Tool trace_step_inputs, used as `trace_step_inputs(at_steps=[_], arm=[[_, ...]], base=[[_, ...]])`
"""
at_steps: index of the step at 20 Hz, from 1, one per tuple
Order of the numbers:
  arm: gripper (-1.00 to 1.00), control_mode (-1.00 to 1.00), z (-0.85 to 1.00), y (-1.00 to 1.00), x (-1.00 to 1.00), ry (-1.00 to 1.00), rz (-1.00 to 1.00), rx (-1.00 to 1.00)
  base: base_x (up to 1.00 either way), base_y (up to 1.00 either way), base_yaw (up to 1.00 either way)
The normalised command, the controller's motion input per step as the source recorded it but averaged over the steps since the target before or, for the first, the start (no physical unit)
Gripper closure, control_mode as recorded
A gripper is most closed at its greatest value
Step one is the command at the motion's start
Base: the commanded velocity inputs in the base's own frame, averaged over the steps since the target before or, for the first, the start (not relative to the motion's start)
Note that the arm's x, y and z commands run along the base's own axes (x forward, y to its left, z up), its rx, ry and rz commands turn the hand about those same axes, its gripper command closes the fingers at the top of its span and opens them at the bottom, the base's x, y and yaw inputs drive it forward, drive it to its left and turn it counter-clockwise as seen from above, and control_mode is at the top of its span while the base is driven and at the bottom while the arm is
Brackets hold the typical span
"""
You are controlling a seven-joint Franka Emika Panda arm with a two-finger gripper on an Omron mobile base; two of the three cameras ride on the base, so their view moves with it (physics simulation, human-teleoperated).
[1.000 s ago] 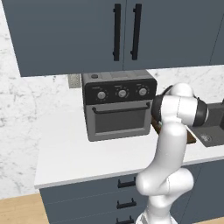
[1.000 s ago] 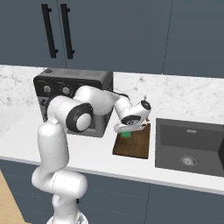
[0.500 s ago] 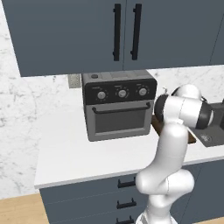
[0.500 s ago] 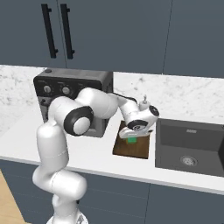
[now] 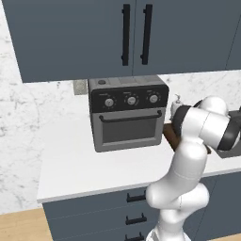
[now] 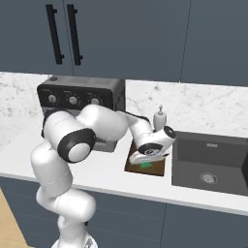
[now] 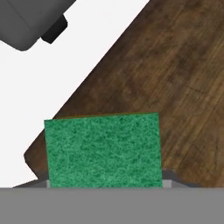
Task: Pick up the sponge from the counter and clean the cutting board by briefly scrubbing or pressing down on the cutting board. Once finished, release the sponge.
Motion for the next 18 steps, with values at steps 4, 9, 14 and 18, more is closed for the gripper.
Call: trace_step_inputs(at_steps=[4, 9, 14, 18], arm=[[1.0, -1.0, -0.3, -0.07, -0.58, 0.03, 0.0, -0.01], [1.0, -1.0, -0.07, -0.71, -0.09, 0.0, 0.01, 0.0], [1.0, -1.0, 0.0, -0.54, 0.49, 0.0, 0.11, 0.0], [1.0, -1.0, 0.0, -0.02, 0.98, -0.01, 0.2, 0.01]], base=[[0.0, 0.0, 0.0], [0.0, 0.0, 0.0], [0.0, 0.0, 0.0], [0.0, 0.0, 0.0]])
